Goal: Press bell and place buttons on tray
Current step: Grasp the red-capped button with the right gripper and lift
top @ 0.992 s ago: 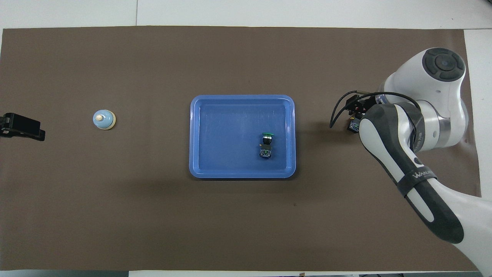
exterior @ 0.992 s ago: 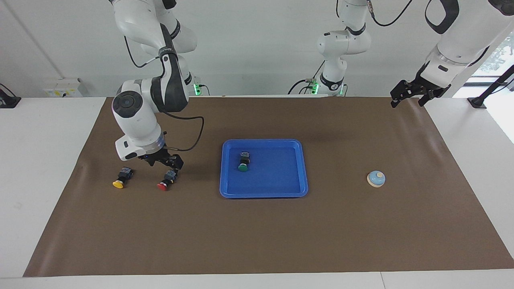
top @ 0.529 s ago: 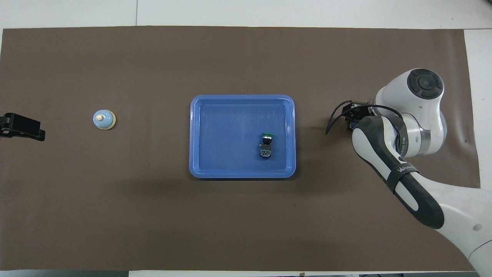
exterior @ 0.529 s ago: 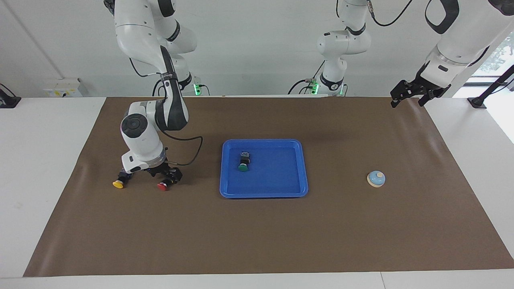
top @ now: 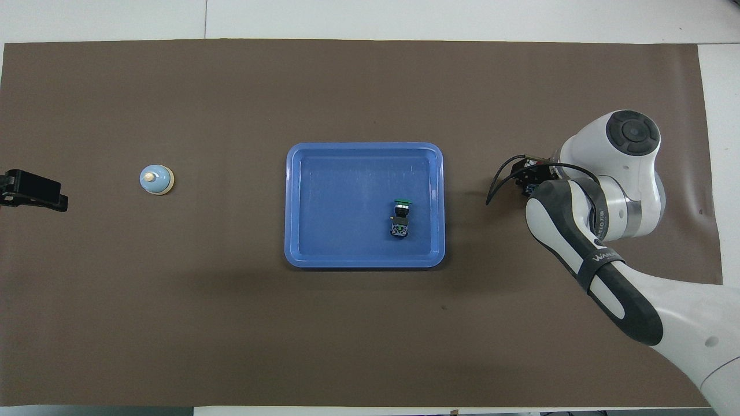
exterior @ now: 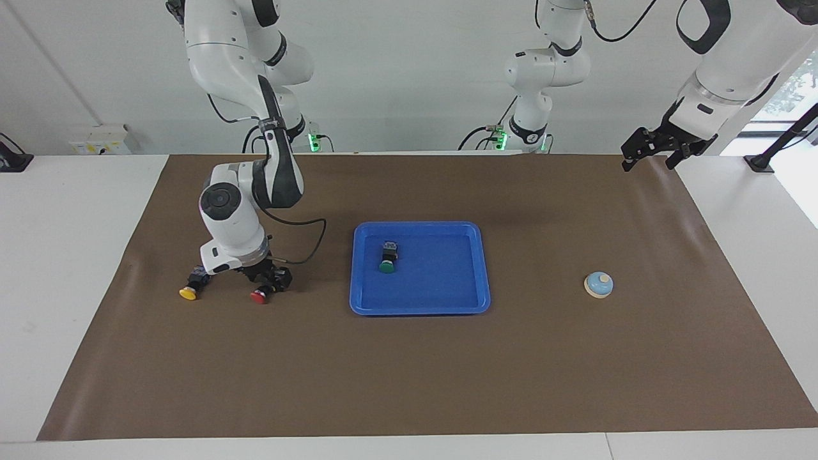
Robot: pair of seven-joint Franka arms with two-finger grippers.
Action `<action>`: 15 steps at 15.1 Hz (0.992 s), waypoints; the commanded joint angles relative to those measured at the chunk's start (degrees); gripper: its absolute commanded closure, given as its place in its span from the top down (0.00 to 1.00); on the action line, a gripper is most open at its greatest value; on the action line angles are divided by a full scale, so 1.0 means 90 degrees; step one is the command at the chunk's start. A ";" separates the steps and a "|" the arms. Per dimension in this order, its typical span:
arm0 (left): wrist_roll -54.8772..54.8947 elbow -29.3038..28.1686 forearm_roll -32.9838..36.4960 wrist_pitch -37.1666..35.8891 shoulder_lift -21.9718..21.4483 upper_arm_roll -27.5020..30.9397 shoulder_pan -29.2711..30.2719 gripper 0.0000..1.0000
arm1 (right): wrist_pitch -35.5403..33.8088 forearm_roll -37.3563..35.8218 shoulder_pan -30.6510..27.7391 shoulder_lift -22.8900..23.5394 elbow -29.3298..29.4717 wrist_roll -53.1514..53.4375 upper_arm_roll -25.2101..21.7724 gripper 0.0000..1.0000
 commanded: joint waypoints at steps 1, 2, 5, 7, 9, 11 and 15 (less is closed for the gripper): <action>-0.0021 0.0066 -0.0078 -0.0101 -0.0019 0.0021 0.0011 1.00 | 0.0123 -0.0037 -0.0080 -0.0152 -0.0192 0.0132 0.0062 0.00; -0.0021 0.0076 -0.0078 -0.0101 -0.0019 0.0021 0.0011 1.00 | 0.0113 -0.0036 -0.0070 -0.0152 -0.0192 0.0132 0.0062 0.00; -0.0031 0.0067 -0.0078 -0.0101 -0.0019 0.0021 0.0011 1.00 | 0.0065 -0.0027 -0.0031 -0.0152 -0.0134 0.0112 0.0062 0.00; -0.0021 0.0076 -0.0078 -0.0101 -0.0019 0.0021 0.0011 1.00 | -0.0071 -0.0036 0.0008 -0.0142 0.0060 0.0122 0.0091 0.00; -0.0021 0.0066 -0.0078 -0.0101 -0.0019 0.0020 0.0011 1.00 | -0.0587 -0.0007 0.0251 -0.0113 0.0527 0.0141 0.0101 0.00; -0.0021 0.0066 -0.0078 -0.0101 -0.0019 0.0011 0.0011 1.00 | -0.1290 0.0042 0.0524 -0.0064 0.1191 0.0239 0.0101 0.00; -0.0021 0.0066 -0.0078 -0.0101 -0.0019 0.0021 0.0011 1.00 | -0.2444 0.0411 0.1217 0.0287 0.2491 0.0356 0.0130 0.00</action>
